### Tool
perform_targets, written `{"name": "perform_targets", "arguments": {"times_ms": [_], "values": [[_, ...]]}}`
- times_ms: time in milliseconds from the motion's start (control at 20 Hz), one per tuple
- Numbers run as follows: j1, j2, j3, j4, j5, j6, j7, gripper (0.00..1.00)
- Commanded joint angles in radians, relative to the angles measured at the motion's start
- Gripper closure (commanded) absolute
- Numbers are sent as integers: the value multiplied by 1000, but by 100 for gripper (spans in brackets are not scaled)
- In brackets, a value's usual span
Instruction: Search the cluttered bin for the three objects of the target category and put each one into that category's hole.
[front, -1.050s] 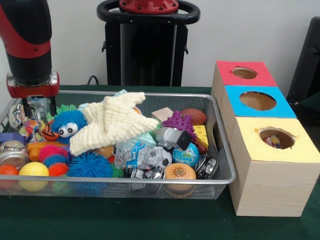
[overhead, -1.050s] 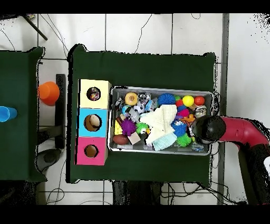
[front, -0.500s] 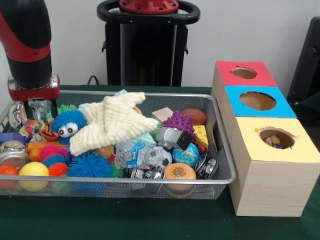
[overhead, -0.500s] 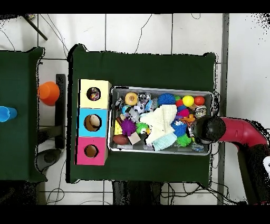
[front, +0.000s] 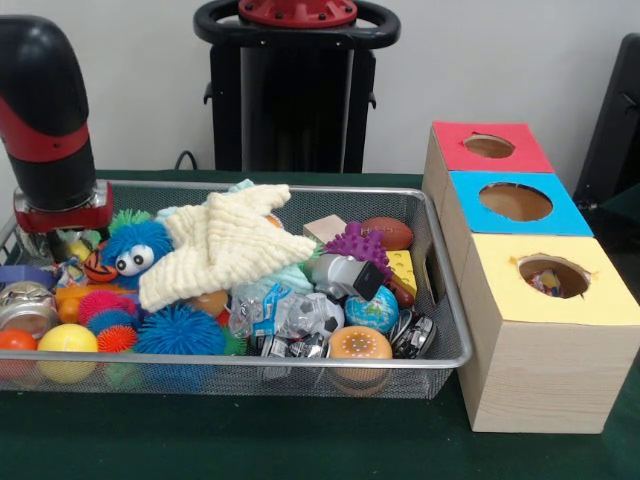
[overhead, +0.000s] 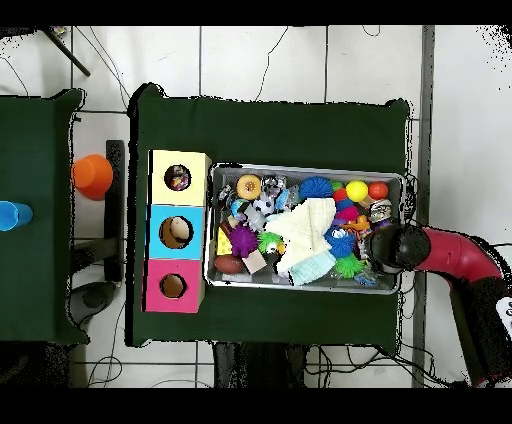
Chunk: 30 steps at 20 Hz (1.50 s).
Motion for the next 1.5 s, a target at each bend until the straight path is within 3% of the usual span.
{"name": "perform_targets", "arguments": {"times_ms": [50,1150,1200,1500], "values": [[-26,123,32,-90,-55,-89,-139,0],[-93,124,98,-93,-37,-135,-184,0],[-93,124,98,-94,-37,-131,-176,100],[-119,122,122,-65,-44,-204,-153,100]]}}
